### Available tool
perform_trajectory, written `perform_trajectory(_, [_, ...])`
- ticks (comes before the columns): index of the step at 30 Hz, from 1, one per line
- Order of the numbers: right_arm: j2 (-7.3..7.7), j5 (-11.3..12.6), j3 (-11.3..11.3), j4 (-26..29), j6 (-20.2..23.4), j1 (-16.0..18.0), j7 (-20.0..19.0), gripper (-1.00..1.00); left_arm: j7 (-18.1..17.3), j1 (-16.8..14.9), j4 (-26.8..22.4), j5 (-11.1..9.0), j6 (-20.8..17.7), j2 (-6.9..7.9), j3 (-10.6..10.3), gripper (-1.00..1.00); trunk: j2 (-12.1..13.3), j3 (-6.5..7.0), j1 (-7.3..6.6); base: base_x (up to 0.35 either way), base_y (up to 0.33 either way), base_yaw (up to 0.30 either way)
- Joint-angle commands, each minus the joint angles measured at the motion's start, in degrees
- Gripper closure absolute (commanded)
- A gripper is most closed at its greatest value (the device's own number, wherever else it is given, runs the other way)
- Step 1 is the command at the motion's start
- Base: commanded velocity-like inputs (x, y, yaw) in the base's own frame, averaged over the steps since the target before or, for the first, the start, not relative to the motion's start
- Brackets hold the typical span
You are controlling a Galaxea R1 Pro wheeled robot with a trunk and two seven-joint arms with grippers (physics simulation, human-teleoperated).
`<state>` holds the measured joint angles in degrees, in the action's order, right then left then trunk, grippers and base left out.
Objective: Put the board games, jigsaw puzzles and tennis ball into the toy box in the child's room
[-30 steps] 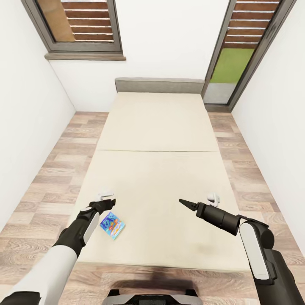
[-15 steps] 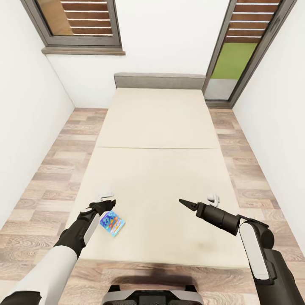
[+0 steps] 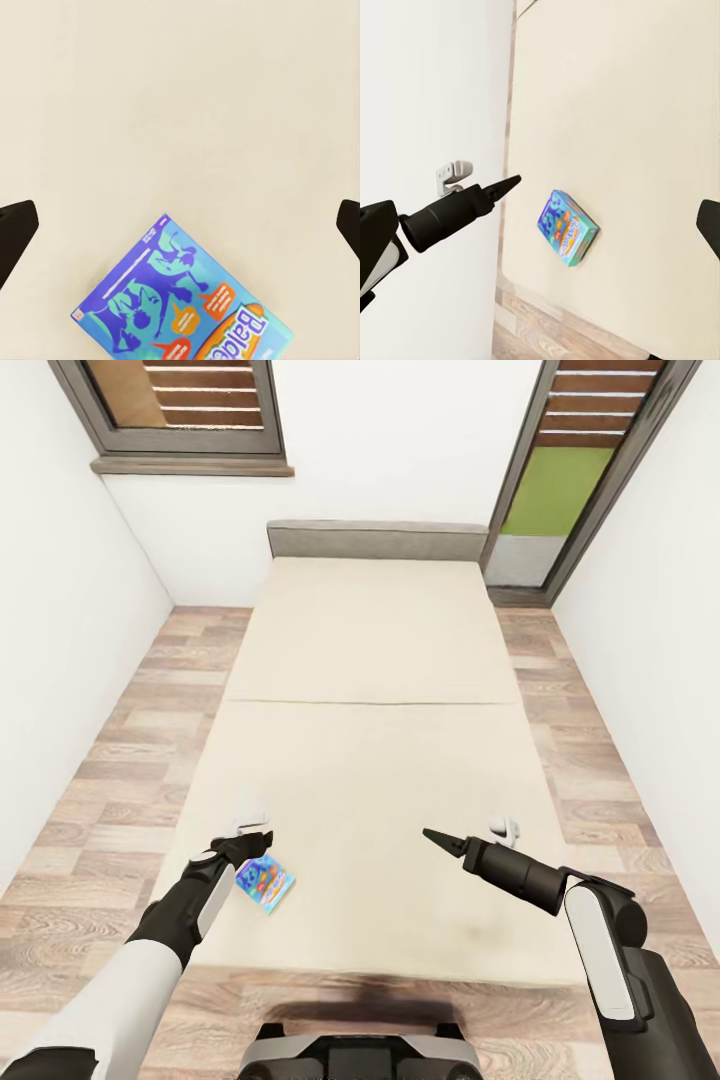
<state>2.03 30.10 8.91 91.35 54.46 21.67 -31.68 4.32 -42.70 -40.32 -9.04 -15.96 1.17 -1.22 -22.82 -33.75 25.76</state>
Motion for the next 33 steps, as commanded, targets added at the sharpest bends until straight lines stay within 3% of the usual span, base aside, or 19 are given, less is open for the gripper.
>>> perform_trajectory(1, [-0.01, -0.12, 0.07, 0.03, -0.13, 0.04, -0.31, -1.0, 0.36, -0.01, -0.11, -0.6, -0.31, 0.01, -0.15, -1.0, -0.09, -0.17, 0.03, 0.0, 0.0, 0.0])
perform_trajectory(27, [-0.03, 0.11, -0.01, -0.03, -1.02, 0.04, 1.6, -1.0, 0.36, -0.01, -0.11, -0.67, -0.3, -0.13, -0.11, -1.0, -0.09, -2.63, 0.03, 0.0, 0.0, 0.0])
perform_trajectory(33, [-0.69, -0.01, -0.03, -0.03, -0.96, 0.04, 1.62, -1.0, 0.49, -0.21, -0.11, -0.64, -0.77, -0.1, 0.24, -1.0, -0.09, -3.2, 0.03, 0.0, 0.0, 0.0])
